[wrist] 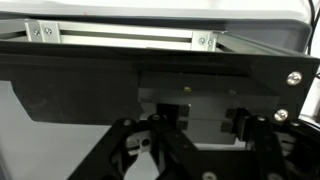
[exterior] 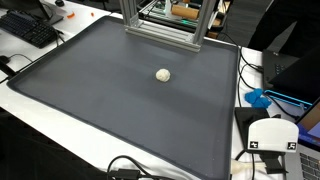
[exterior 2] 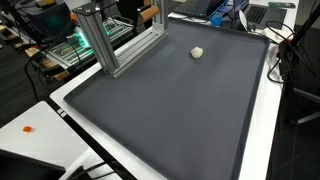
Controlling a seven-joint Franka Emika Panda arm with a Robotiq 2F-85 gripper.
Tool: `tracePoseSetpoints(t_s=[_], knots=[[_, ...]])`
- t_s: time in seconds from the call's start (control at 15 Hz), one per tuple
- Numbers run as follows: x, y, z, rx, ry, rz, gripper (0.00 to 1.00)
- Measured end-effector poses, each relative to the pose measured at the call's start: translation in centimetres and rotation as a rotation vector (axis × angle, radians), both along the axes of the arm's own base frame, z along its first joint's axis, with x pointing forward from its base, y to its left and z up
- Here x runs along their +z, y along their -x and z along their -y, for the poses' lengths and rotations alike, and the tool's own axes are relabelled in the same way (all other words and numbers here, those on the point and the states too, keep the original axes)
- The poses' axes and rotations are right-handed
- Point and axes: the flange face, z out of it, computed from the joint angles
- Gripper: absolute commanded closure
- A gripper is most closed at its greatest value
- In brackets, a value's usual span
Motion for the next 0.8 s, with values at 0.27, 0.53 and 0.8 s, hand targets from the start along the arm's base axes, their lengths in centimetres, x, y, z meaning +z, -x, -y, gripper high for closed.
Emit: tracePoseSetpoints(t_s=[0.27, 0.53, 0.8], knots=[[0.0, 0.0, 0.0, 0.0, 0.001, 0.001, 0.65], [0.4, -0.4, -0.1, 0.007, 0.01, 0.016, 0.65], [2.4, -2.0, -0.5, 0.029, 0.036, 0.073, 0.65]])
